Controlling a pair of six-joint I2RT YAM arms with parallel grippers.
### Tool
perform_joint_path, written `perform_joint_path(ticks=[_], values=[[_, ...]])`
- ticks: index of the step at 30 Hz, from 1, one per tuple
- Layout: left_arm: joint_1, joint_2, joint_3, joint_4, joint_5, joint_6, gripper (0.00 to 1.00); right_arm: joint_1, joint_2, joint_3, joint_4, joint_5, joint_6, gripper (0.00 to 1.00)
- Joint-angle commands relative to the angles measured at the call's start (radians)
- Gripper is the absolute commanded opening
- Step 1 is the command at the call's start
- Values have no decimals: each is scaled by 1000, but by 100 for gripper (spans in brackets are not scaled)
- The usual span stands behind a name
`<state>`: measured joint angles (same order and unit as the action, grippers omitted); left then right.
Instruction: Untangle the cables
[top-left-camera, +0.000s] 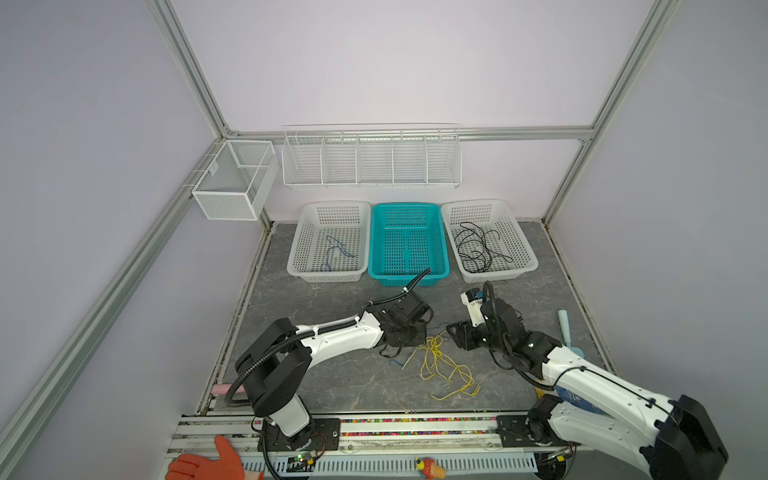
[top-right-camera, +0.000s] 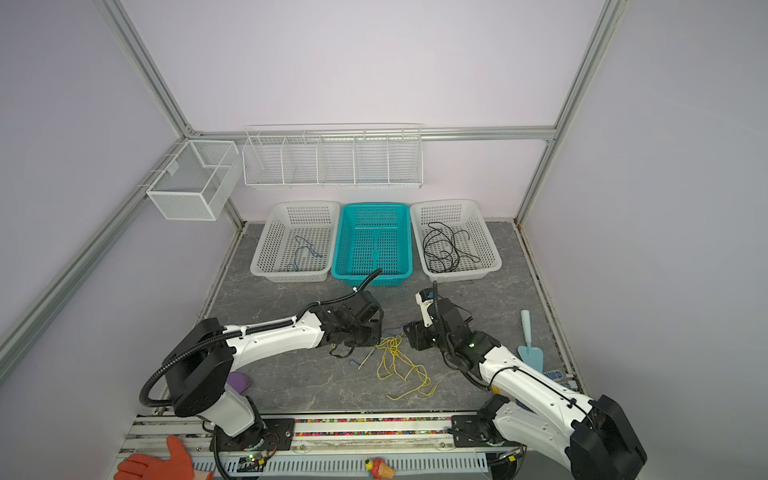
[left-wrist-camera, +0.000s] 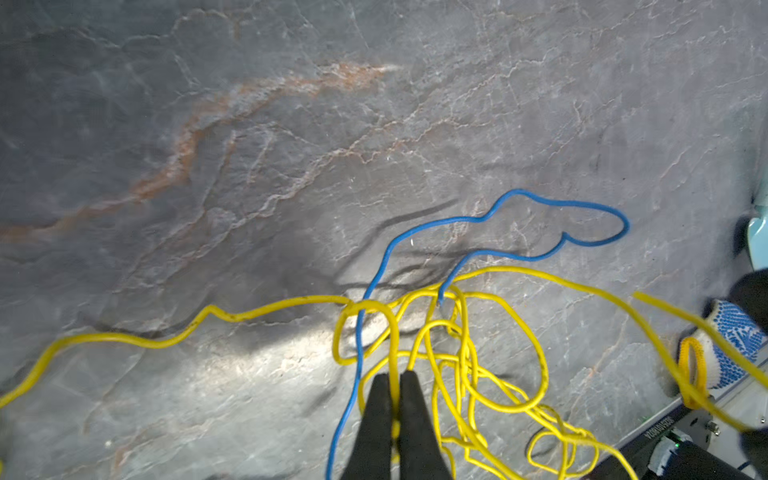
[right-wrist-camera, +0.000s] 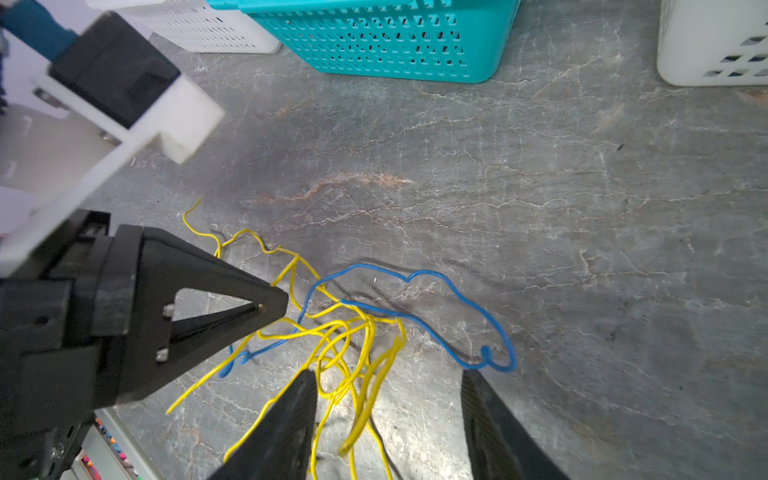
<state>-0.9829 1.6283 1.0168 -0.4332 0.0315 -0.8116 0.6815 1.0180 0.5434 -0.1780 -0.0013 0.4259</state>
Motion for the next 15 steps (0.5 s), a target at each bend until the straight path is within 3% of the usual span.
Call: perform_joint_path(ticks=[1, 15], values=[[-3, -69, 40, -54, -42, 29, 0, 22, 19, -13, 38, -18, -19, 58], [-3, -480, -55, -11, -111, 36, 0, 63, 121, 15, 43, -9, -25, 58]])
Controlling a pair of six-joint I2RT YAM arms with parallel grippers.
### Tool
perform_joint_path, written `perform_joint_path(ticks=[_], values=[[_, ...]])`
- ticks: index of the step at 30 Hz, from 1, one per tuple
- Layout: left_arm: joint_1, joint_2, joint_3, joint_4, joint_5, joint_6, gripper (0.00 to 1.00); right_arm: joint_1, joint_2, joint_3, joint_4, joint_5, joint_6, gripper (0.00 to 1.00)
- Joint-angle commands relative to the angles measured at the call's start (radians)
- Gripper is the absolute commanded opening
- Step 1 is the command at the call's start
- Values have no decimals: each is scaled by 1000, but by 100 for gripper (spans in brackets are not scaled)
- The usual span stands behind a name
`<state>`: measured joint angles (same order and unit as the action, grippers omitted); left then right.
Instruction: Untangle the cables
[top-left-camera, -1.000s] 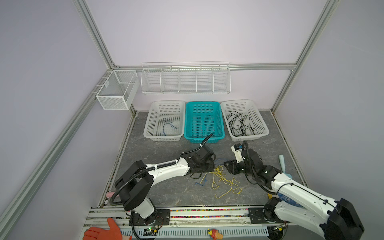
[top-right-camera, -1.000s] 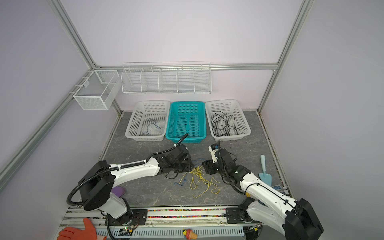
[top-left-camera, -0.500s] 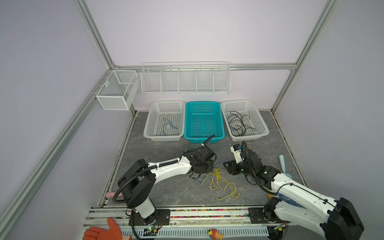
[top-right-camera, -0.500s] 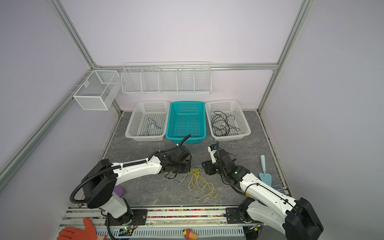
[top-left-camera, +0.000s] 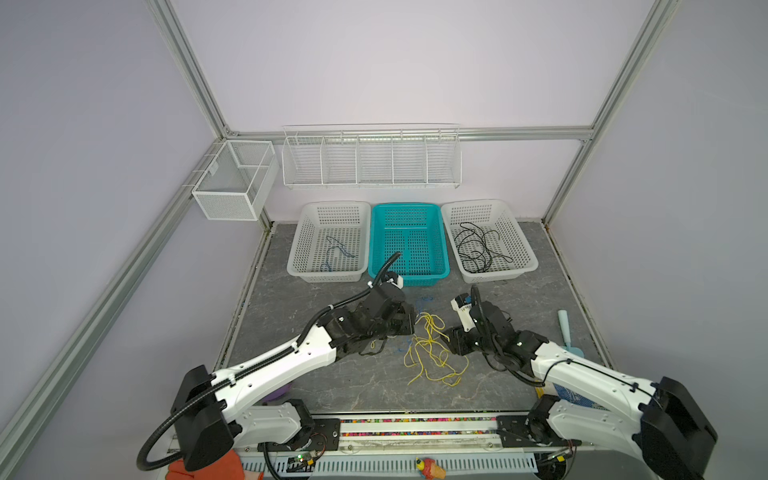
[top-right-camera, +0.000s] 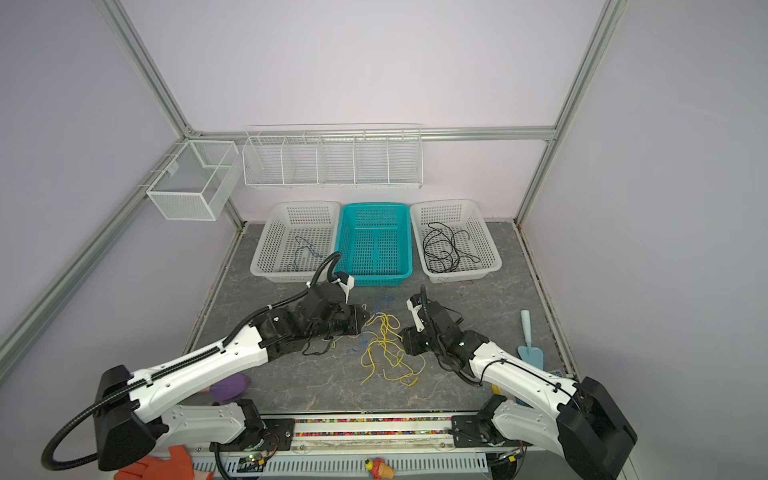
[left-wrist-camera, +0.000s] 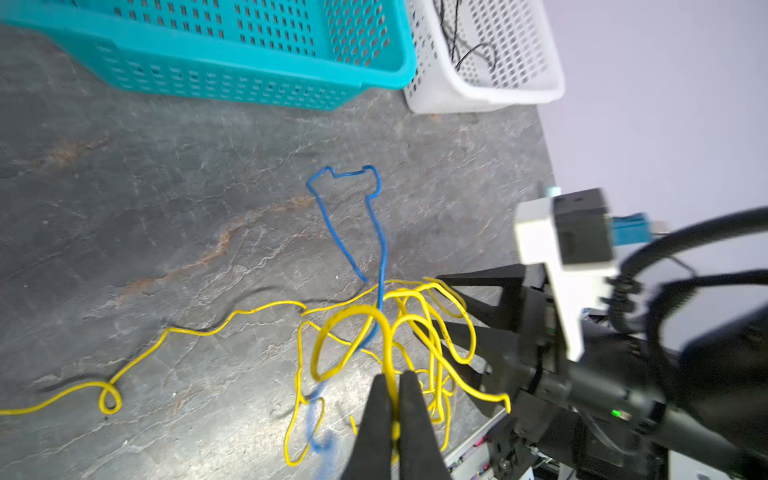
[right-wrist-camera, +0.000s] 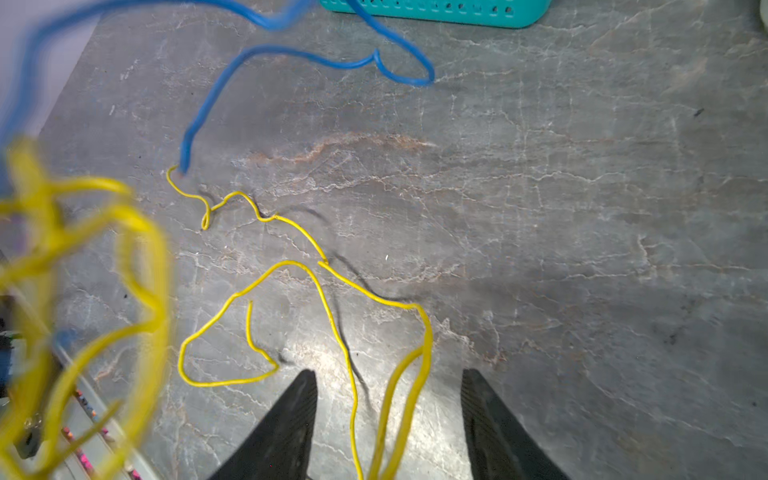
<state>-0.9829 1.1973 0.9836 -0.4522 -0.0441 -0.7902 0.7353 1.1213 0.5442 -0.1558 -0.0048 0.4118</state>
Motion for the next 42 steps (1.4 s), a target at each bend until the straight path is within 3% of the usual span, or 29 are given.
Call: perform_joint_path(ticks=[1, 5, 12, 19, 24, 27, 31, 37, 42], values=[[-4, -73, -23, 0, -42, 19, 0, 10, 26, 17, 19, -4, -10, 58], [-4, -146, -22, -53, -92, 45, 0, 10, 19, 23, 18, -19, -10, 57], [-4, -219, -2, -182, -214, 82, 0, 12, -187, -67, 128, -72, -15, 58], [-4, -225, -42, -73, -58, 150, 0, 9, -321, -115, 234, -162, 1, 60], [-3, -187, -28, -75, 19, 267, 0, 8, -285, 66, 43, -122, 62, 60], [-3, -181, -31, -83, 11, 314, 0, 6, -246, 160, -31, -165, 112, 60], [-5, -195, -40, -67, 3, 338, 0, 8, -202, 167, 43, -306, 177, 61], [-5, -285, -91, 6, -63, 320, 0, 12, -142, 107, 144, -399, 172, 61], [-5, -342, -132, 57, -56, 313, 0, 27, -155, 79, 183, -361, 173, 59]])
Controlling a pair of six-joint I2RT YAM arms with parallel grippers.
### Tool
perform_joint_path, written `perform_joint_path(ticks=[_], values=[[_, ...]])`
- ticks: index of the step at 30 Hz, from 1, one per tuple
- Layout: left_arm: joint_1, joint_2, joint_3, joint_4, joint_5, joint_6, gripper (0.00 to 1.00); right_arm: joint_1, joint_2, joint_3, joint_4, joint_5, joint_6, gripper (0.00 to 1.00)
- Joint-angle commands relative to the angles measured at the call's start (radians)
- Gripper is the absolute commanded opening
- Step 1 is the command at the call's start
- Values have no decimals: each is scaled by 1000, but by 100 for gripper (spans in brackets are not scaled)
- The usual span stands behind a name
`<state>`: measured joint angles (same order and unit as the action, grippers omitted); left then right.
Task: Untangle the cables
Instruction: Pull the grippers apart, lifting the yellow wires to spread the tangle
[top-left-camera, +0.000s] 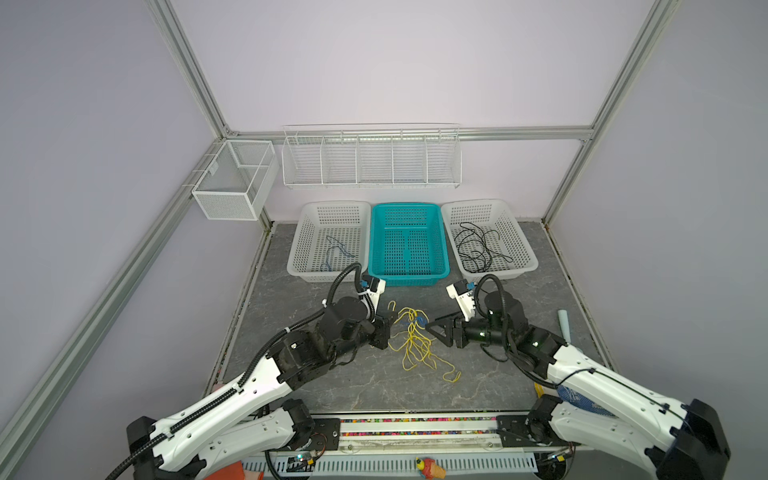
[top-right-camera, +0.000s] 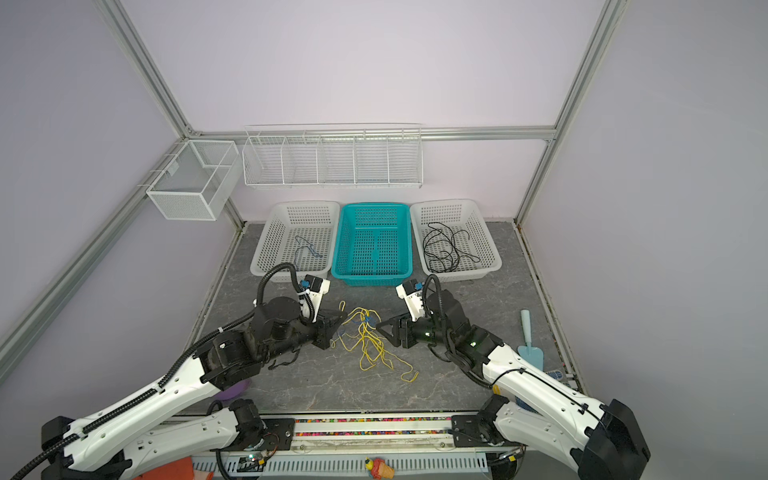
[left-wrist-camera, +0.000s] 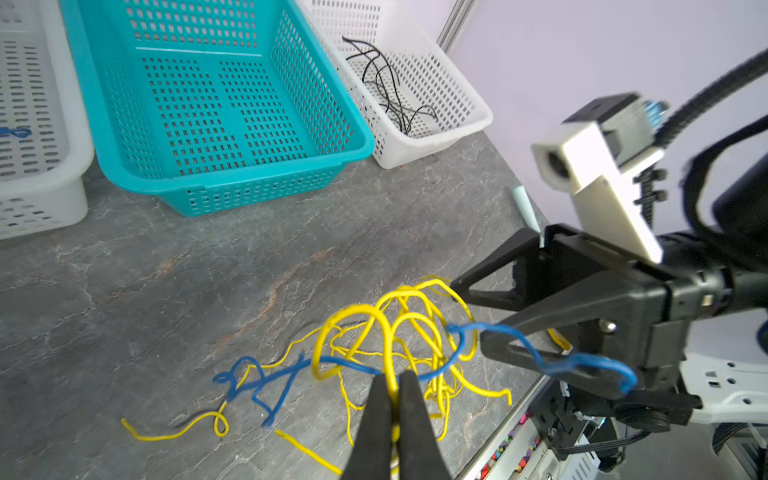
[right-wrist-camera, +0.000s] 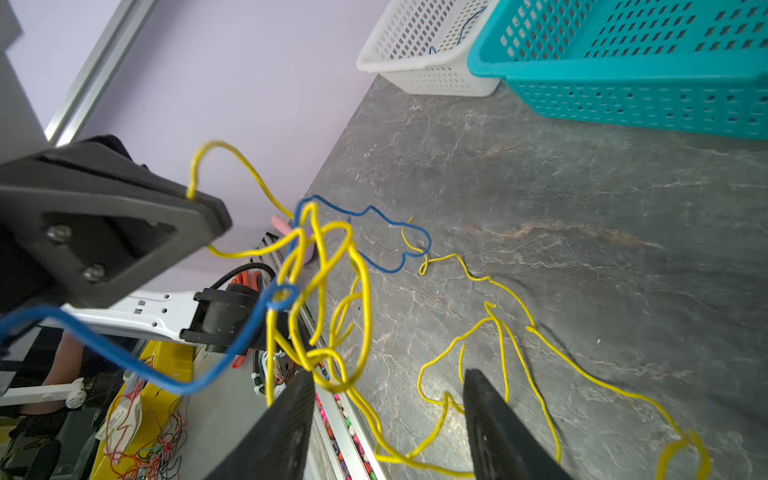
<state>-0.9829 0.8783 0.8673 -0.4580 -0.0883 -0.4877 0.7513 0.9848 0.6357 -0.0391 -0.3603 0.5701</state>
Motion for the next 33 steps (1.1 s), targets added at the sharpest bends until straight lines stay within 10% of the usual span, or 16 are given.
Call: perform_joint_path(ticks=[1, 19, 26, 33], values=[[-5, -26, -20, 65, -7, 8, 0, 12, -21, -13, 62, 13, 10, 59], [-11, -45, -50, 139, 15, -20, 0, 41, 95, 3, 121, 86, 56, 37], [-13, -135, -67, 141, -19, -24, 0, 51, 54, -25, 21, 300, 15, 8], [-13, -239, -75, 72, -81, -19, 0, 36, 9, -65, -81, 471, -34, 6]])
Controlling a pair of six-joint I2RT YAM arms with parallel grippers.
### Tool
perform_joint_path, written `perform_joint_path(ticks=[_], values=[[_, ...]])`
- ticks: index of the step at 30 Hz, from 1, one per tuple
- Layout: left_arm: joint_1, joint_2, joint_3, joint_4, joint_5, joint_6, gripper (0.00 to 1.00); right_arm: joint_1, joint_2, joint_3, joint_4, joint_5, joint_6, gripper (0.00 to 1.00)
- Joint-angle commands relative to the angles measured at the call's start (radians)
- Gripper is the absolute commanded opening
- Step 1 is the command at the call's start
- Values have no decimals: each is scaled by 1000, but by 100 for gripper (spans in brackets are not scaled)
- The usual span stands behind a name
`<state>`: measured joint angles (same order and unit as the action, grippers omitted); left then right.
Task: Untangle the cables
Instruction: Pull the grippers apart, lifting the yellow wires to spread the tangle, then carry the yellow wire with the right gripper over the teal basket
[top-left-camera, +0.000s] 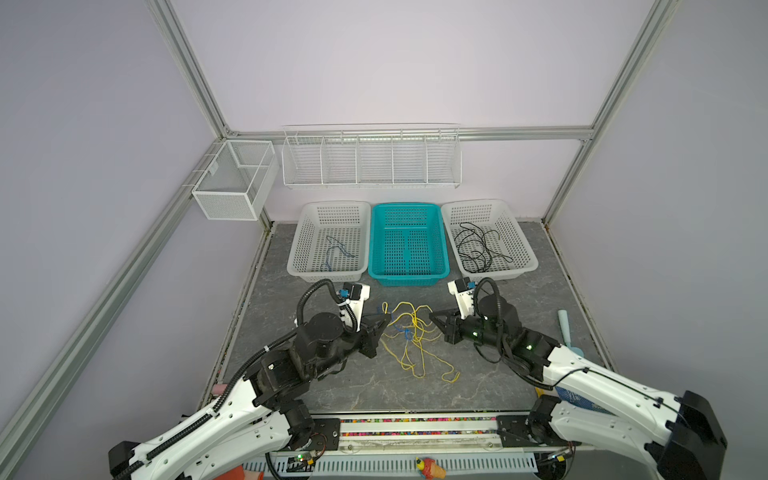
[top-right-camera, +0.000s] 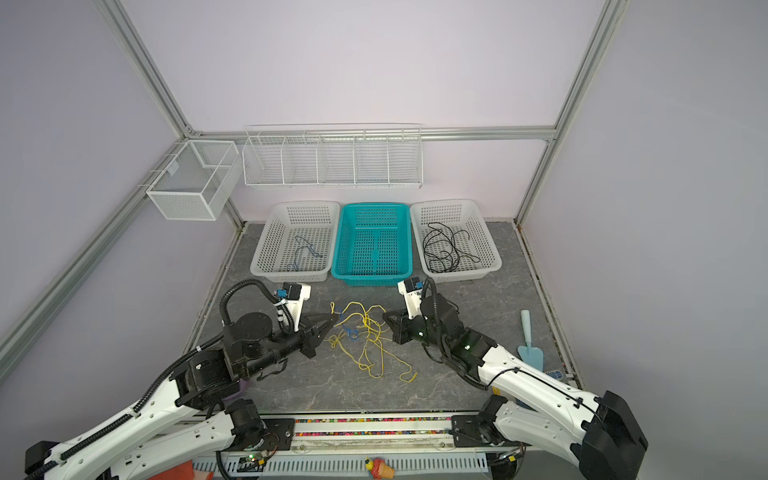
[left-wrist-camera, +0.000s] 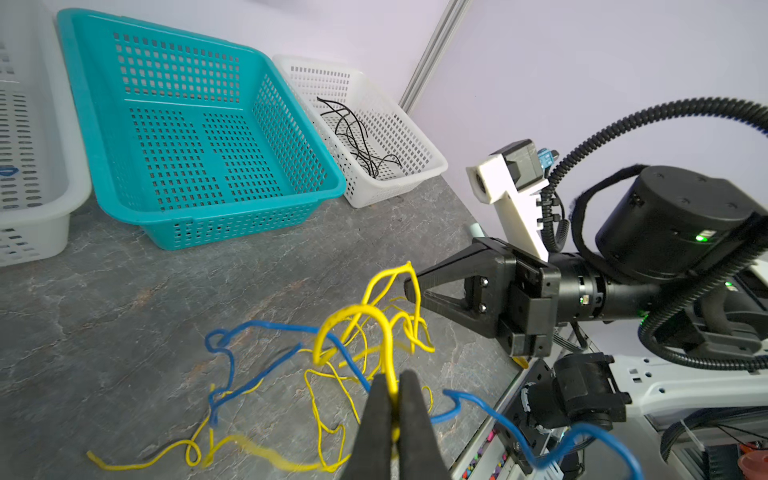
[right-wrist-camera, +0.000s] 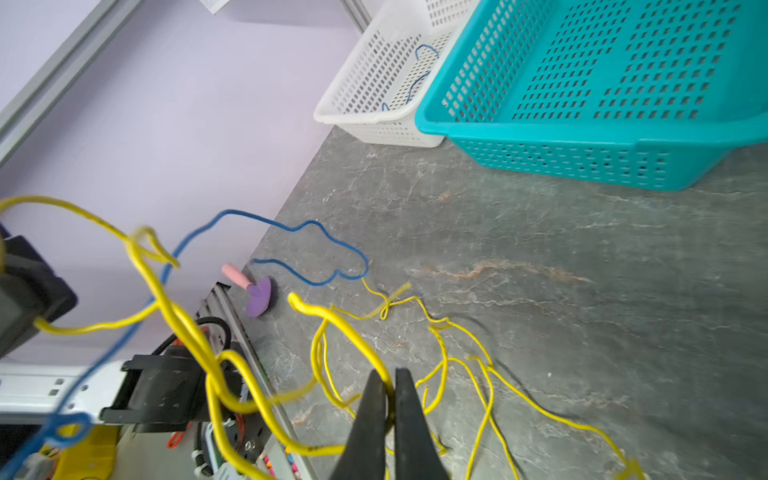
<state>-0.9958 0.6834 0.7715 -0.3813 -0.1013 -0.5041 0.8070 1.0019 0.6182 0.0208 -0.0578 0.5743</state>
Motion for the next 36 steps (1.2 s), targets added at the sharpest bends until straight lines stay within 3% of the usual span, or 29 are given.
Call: perform_joint_path(ticks=[1, 6, 12, 22, 26, 30, 36], values=[[0, -44, 31, -29, -82, 0, 0, -27, -14, -47, -171, 196, -48, 6], [0, -47, 51, -101, -129, 3, 0, -88, -32, -50, -295, 281, -80, 6], [0, -8, 41, -75, -96, 3, 0, -130, -83, -74, -210, 81, -100, 6], [2, 46, 55, -126, -124, 131, 0, -130, -172, 85, -294, 23, -139, 6], [2, 53, 68, -163, -114, 209, 0, -131, -149, 153, -291, -51, -134, 6], [2, 48, 75, -200, -96, 309, 0, -132, -84, 253, -318, -7, -159, 6], [1, -8, 8, -182, -137, 429, 0, -169, 132, 485, -359, 12, -198, 6]])
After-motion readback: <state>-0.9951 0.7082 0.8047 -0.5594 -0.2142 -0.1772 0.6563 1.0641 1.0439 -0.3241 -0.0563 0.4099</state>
